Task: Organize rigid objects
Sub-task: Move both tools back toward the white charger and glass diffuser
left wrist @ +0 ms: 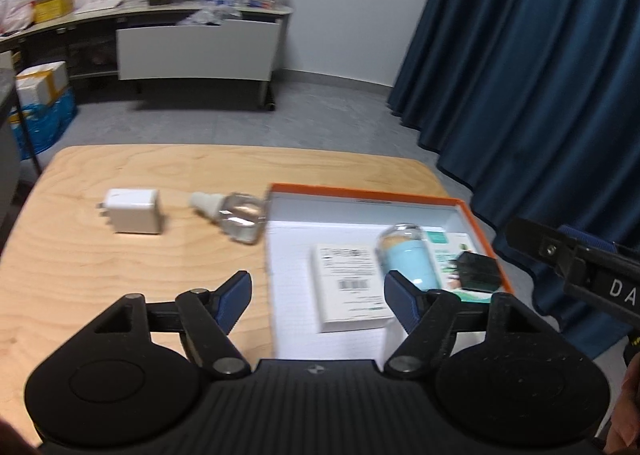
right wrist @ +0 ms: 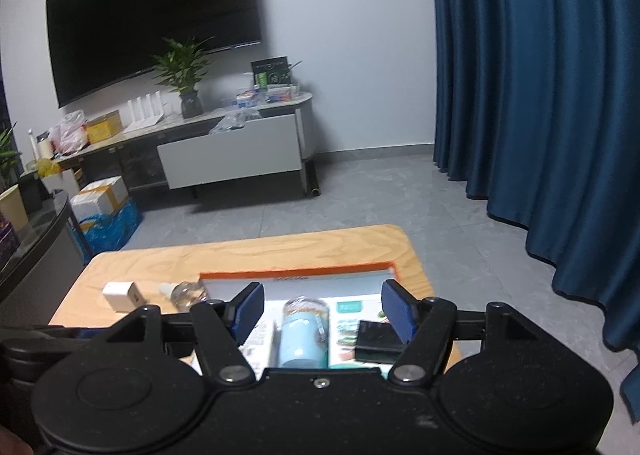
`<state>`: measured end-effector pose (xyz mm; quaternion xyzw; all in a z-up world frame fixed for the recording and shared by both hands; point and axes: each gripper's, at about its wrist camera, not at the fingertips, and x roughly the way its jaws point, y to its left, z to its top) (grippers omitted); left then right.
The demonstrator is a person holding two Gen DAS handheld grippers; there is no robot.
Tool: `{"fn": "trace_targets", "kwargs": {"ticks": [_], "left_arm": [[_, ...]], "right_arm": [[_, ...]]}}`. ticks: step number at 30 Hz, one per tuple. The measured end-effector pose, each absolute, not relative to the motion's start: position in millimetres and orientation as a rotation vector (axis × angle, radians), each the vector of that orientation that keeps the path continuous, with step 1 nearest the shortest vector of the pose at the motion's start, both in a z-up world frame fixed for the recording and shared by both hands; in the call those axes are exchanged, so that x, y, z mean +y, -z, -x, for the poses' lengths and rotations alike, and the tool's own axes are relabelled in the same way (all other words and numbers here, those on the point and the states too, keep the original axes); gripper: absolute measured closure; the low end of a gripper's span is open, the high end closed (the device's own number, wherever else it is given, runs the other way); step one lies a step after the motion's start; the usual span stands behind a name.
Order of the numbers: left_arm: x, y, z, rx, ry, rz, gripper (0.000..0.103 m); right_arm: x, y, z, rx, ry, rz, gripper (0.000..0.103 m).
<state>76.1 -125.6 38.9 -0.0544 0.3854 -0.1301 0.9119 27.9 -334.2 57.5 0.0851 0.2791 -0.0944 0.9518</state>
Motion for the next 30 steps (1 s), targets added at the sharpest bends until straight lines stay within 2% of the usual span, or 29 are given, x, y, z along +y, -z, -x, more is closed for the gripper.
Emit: {"fn": "trace_targets", "kwargs": {"ticks": [14,22,30], "left_arm": [[-47,-28,-82,0.785,0.064,0.158,0.014],[-23,-13,-111,0.764,-0.007,0.145,0.004],[-21,10,-147,0.746,-0.046,0.109,0.0]], "right_arm": [[-286,-47,-46,0.619,0.06,-0.142,0.023],[-273,-36,-61,0.649,0.015,-0.132,0.023],[-264,-22,-74,0.675,-0.014,-0.133,0.023]]}}
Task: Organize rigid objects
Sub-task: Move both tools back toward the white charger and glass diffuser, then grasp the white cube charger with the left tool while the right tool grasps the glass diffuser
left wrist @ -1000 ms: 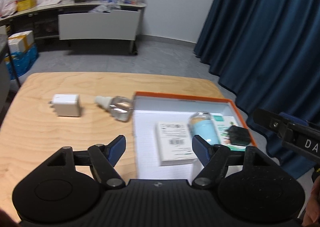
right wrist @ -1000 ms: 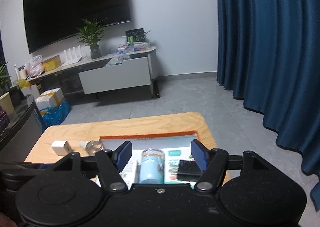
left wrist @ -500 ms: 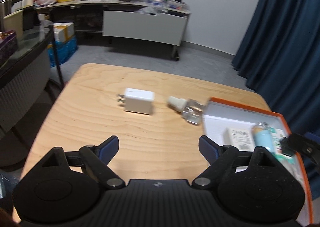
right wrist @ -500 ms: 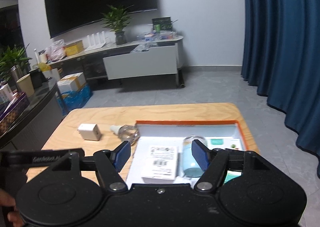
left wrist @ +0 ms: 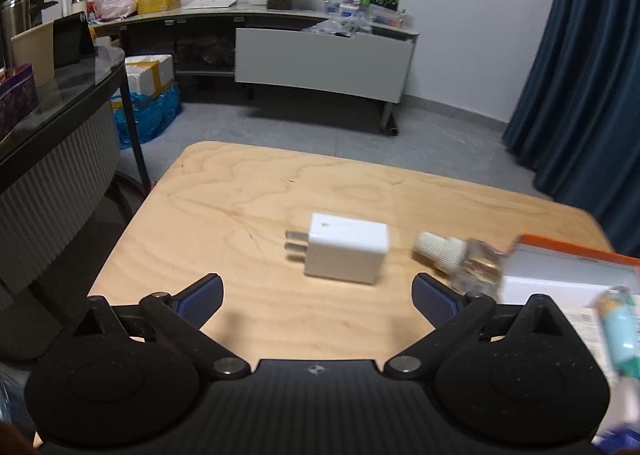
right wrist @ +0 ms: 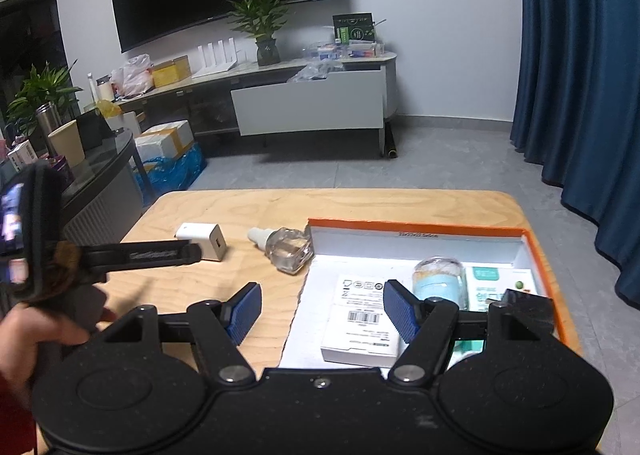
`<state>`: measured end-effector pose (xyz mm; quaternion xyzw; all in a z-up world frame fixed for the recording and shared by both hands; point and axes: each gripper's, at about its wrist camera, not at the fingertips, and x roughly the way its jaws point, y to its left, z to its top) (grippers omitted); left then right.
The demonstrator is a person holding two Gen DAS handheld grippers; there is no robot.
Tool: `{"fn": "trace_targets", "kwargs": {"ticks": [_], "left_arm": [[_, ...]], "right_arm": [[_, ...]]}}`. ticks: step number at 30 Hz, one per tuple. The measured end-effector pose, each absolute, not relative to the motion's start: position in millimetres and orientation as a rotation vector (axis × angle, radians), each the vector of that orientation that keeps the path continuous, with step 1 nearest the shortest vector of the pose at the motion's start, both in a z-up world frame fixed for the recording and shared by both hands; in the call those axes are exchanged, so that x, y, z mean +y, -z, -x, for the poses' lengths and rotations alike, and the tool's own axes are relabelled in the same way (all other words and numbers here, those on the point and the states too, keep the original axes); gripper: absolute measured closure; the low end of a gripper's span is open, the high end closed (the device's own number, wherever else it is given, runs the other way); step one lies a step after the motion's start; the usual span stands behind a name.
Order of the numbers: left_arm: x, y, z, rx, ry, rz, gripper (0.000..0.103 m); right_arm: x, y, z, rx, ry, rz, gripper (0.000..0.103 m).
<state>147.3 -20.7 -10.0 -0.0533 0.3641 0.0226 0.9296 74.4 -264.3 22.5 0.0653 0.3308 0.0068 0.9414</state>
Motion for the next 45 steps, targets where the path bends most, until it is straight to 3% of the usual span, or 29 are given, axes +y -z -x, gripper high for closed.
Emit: {"fn": "trace_targets", "kwargs": {"ticks": [8,11,13,30,31,45], "left_arm": [[-27,29,-177,0.739,-0.058,0.035,0.003],[-25,32,-180,0.723,-0.04,0.022,0.016],[-24,30,-178,0.701,-0.016,0.014,0.036],[28,4,-96,0.747,0.035,0.077,0.037],[29,4,-92,0.745,0.033,0.076,0.037],[45,9,-97,0.715,0.006,0.135,0.037]], "right_arm": [[-259,-12,-92,0.694,-0.024,-0.135,0.023],[-257,-7,-101,0.707,-0.034,-0.145,0.023],[-254,-3,-108,0.713,-0.041,-0.141,0.023],[-225,44,-222,0.805,-0.059,-0.193,0.022],[-224,47,-226,0.809,-0.058,-0.19,0.015],[-192,44,-212,0.757,-0.254,-0.133,0.012]]}}
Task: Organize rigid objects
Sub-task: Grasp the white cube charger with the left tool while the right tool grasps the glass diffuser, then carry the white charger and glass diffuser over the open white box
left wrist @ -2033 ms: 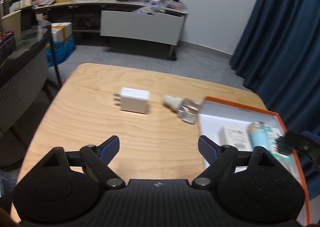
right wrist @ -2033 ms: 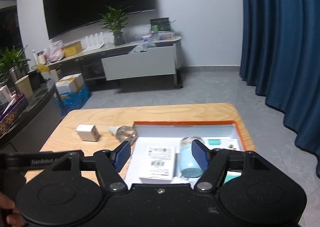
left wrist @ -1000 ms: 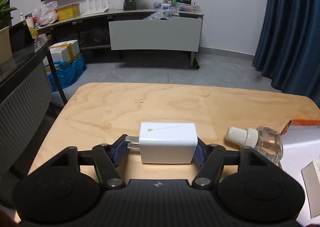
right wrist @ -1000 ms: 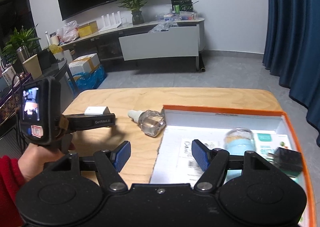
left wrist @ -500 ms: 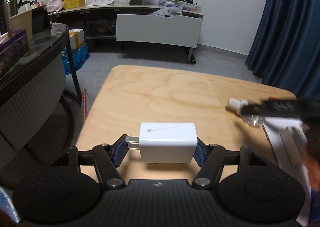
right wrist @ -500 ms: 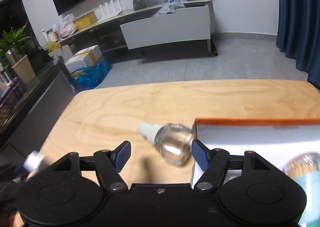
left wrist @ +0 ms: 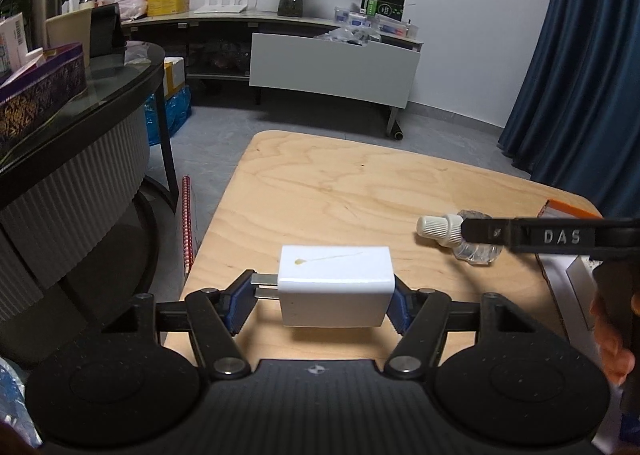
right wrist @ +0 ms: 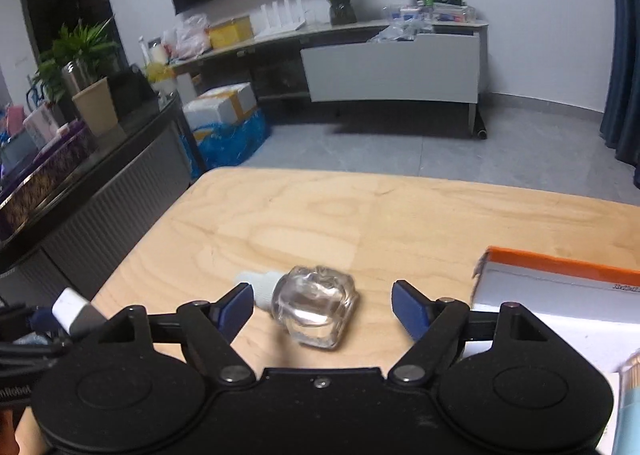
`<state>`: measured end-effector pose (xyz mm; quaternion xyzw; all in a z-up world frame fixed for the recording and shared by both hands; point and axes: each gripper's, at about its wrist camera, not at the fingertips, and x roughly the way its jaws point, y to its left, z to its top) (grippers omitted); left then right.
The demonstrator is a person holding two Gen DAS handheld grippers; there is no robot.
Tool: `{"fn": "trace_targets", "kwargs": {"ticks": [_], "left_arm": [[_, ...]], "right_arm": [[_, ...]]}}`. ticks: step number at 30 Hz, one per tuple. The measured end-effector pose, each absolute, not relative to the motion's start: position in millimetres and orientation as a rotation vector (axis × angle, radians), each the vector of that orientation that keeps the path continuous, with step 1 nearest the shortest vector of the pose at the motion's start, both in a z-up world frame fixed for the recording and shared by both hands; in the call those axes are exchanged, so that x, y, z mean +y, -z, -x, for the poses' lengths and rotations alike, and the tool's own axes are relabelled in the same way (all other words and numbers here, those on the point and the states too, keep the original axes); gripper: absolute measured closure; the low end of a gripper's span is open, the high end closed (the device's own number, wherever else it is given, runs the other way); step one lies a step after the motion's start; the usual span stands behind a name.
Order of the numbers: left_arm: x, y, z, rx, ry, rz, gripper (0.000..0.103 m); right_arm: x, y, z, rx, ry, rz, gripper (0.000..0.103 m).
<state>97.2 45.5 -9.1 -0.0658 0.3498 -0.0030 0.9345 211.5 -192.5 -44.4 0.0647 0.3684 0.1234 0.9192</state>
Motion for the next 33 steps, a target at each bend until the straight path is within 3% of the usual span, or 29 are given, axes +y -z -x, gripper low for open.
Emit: {"fn": "trace_targets", "kwargs": {"ticks": [7,15,20,22,33], "left_arm": [[48,10,-93,0.706,0.01,0.14,0.037],[48,11,-93,0.703,0.003,0.149,0.037],[50,11,-92,0.699,-0.012,0.155,0.037],[52,11,-92,0.699,-0.014,0.162,0.037],[51,5,-89,0.678,-0.018,0.158,0.037]], "right_arm": [[-159,51,-224,0.745,-0.285,0.087,0.01],[-151,62,-231,0.761,-0.226,-0.052,0.01],[-137,65,-226,0.737,-0.171,-0.03,0.003],[-135,66,-224,0.716,-0.165,-0.025,0.007],[-145,45,-193,0.677,-0.181,-0.041,0.008]]}}
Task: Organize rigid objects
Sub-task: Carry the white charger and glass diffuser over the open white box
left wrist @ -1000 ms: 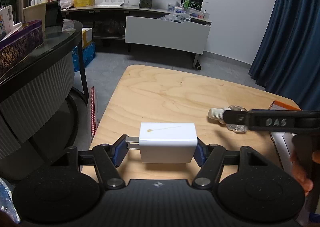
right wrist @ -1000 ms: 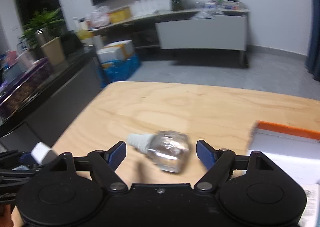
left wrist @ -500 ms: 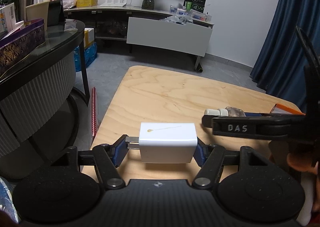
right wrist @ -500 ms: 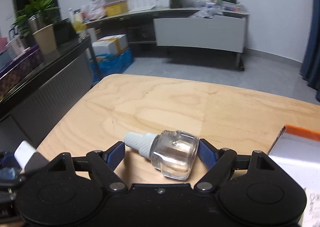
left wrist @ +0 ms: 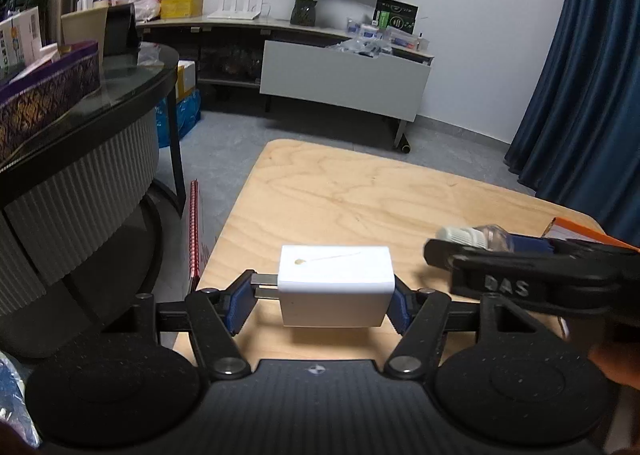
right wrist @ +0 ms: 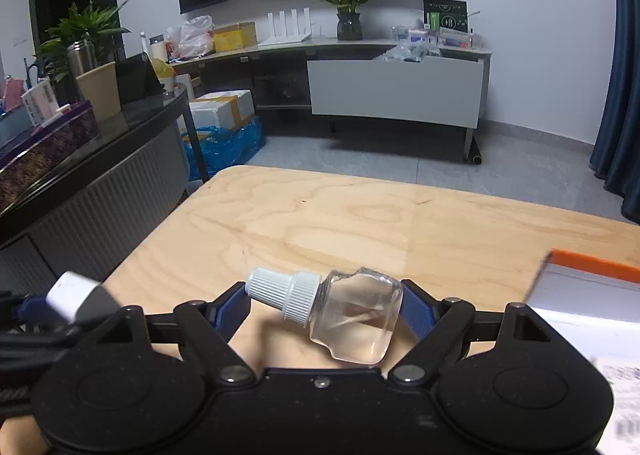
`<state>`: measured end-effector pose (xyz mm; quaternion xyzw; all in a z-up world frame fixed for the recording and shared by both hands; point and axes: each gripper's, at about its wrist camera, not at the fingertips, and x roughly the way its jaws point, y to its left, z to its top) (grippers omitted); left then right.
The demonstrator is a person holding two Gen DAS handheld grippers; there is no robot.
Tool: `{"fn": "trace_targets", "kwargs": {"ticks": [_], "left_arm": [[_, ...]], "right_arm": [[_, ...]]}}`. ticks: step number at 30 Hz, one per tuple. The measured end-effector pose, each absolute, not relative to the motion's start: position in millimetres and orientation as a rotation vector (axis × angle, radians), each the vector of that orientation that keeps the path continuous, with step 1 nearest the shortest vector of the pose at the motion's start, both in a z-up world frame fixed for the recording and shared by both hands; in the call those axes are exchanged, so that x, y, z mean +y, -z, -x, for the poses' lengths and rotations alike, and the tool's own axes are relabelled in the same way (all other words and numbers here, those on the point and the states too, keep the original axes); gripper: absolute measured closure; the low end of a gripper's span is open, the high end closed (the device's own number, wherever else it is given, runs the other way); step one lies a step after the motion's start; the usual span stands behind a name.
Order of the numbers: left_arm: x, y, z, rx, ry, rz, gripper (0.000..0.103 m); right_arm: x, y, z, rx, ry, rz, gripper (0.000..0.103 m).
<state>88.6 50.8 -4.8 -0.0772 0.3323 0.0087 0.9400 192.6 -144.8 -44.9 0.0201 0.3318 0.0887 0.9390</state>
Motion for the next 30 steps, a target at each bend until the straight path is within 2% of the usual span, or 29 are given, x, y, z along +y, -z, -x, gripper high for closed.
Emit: {"fn": "trace_targets", "kwargs": {"ticks": [16,30], "left_arm": [[12,-36,-34,0.632,0.044,0.115,0.037],[-13,-50,10,0.644,0.076,0.124,0.037]], "right_arm": [[-178,-25,-76,0.58,-0.131,-0.075,0.008],[-201,-50,6,0.545,-0.082,-0.087,0.008]]}}
